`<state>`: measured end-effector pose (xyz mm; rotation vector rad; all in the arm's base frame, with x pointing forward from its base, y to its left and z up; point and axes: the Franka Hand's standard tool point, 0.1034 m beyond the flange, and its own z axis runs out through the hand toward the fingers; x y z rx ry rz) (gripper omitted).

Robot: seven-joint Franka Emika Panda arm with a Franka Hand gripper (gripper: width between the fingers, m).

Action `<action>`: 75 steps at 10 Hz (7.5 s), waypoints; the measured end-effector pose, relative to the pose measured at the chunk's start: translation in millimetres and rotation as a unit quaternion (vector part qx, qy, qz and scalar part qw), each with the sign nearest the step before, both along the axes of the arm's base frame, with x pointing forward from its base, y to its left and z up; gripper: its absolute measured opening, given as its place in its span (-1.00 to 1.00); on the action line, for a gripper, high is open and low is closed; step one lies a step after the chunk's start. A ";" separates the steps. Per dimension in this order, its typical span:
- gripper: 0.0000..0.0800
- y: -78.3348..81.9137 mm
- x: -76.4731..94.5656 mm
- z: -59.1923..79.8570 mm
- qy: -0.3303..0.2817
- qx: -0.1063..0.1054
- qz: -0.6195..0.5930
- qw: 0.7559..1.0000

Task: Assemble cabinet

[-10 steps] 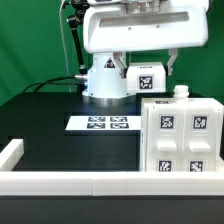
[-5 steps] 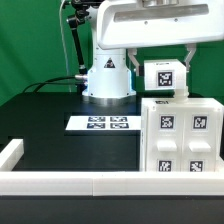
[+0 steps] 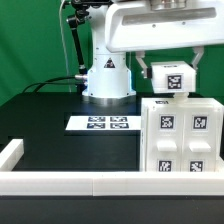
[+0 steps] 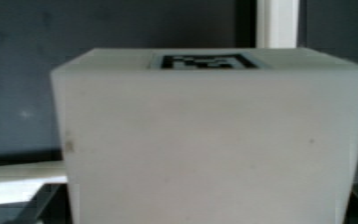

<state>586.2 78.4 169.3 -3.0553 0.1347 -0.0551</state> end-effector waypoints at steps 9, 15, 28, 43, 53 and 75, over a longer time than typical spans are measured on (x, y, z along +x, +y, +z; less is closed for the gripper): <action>0.41 -1.1 15.8 -12.7 0.000 -0.003 0.021 1.000; 0.41 -2.5 17.8 -19.1 -0.017 0.001 0.033 0.999; 0.41 4.5 16.7 -18.6 0.011 0.033 -0.214 0.976; 0.41 19.1 20.4 -16.9 0.069 0.078 -0.661 0.743; 0.99 18.4 6.9 7.7 0.067 0.089 -0.623 0.774; 0.99 5.4 12.3 9.6 -0.084 -0.027 0.534 0.841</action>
Offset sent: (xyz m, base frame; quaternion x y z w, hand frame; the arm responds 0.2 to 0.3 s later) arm 0.0081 0.0038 -0.0096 0.0067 0.0096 -0.0142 0.9998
